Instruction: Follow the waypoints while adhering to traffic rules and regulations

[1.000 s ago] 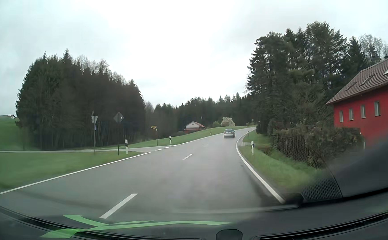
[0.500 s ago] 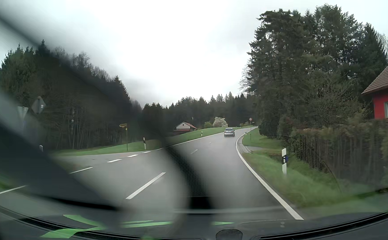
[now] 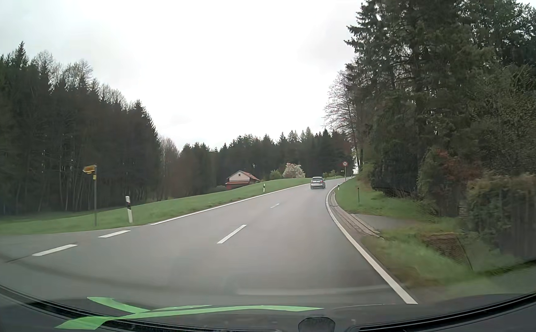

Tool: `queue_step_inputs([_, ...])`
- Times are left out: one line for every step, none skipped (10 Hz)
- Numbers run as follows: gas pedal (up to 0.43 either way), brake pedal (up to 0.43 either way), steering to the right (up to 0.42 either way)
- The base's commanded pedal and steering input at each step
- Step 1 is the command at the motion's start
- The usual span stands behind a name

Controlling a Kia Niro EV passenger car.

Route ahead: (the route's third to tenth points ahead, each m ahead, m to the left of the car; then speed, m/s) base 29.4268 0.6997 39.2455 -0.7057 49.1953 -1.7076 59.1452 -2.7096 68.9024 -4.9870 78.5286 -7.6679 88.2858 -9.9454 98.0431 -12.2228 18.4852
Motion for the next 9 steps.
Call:
queue_step_inputs([0.240,0.000,0.017])
queue_step_inputs([0.248,0.000,0.017])
queue_step_inputs([0.248,0.000,0.018])
queue_step_inputs([0.268,0.000,0.017])
queue_step_inputs([0.280,0.000,0.017])
queue_step_inputs([0.287,0.000,0.017])
queue_step_inputs([0.319,0.000,0.017])
queue_step_inputs([0.331,0.000,0.017])
queue_step_inputs([0.350,0.000,0.019])
